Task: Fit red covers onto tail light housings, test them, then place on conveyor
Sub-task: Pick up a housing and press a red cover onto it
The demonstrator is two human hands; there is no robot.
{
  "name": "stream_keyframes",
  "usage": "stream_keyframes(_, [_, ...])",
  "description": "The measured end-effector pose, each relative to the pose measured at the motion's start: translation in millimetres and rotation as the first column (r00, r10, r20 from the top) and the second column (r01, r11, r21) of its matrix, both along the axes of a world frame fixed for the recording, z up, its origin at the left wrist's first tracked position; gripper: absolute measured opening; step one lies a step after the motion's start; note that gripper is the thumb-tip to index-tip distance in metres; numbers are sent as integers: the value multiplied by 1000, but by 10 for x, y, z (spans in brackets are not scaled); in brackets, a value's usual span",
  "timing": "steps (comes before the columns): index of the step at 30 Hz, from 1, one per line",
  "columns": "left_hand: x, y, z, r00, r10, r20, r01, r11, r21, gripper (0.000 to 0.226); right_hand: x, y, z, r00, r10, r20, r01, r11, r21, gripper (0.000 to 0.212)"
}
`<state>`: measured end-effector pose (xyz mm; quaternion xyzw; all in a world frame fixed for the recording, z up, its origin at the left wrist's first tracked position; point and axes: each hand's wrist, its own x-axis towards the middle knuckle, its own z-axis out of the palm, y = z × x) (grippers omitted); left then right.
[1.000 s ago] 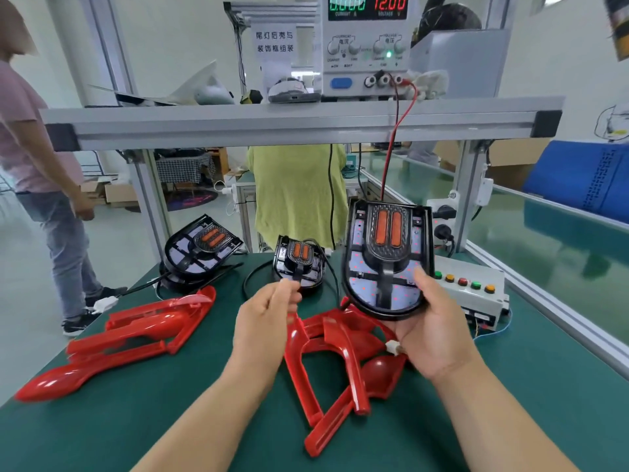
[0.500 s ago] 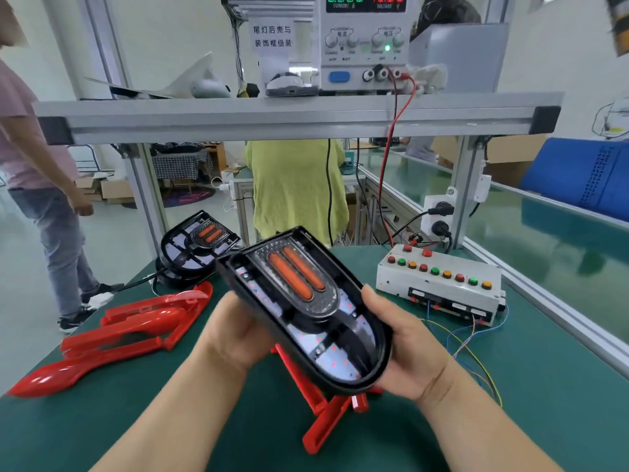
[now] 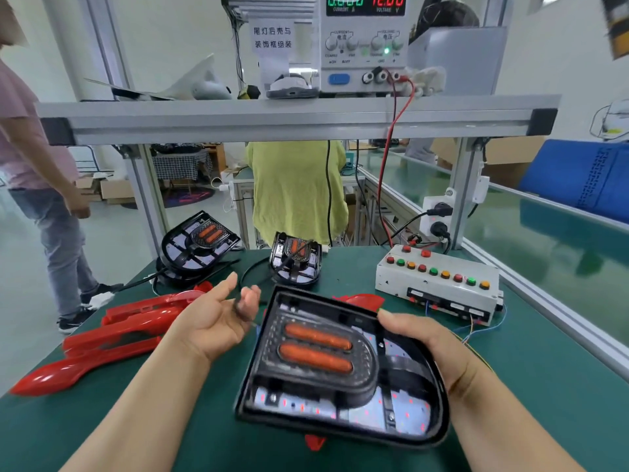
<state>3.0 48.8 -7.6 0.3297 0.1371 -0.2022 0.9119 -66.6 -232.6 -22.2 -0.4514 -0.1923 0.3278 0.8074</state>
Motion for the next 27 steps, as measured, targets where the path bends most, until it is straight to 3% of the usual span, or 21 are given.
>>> stream_keyframes(4, [22,110,-31,995,87,43,-88,996,27,25,-85,-8,107,997,57,52,-53,996,-76,48])
stream_keyframes(9, [-26,168,29,925,-95,367,-40,938,344,24,-45,-8,63,998,11,63,-3,992,-123,55])
stream_keyframes(12, [-89,198,57,850,-223,477,-49,869,493,29,2,-29,33,997,-13,72,24,989,-149,60])
stream_keyframes(14, [-114,210,47,810,-280,515,-43,848,529,24,-6,-14,70,989,-1,150,25,987,-158,48])
stream_keyframes(20, [-136,331,-26,761,-428,487,67,798,599,24,74,-41,-15,971,73,227,-33,984,-174,45])
stream_keyframes(22, [-153,372,-25,755,-540,372,126,676,726,24,90,-83,-36,983,29,183,-4,991,-137,52])
stream_keyframes(25, [-191,364,17,638,-759,130,177,308,935,32,96,-102,-36,982,-15,189,32,996,-89,51])
stream_keyframes(27, [-224,321,47,570,-822,1,143,100,985,43,127,-123,-89,979,-175,104,189,970,-151,83])
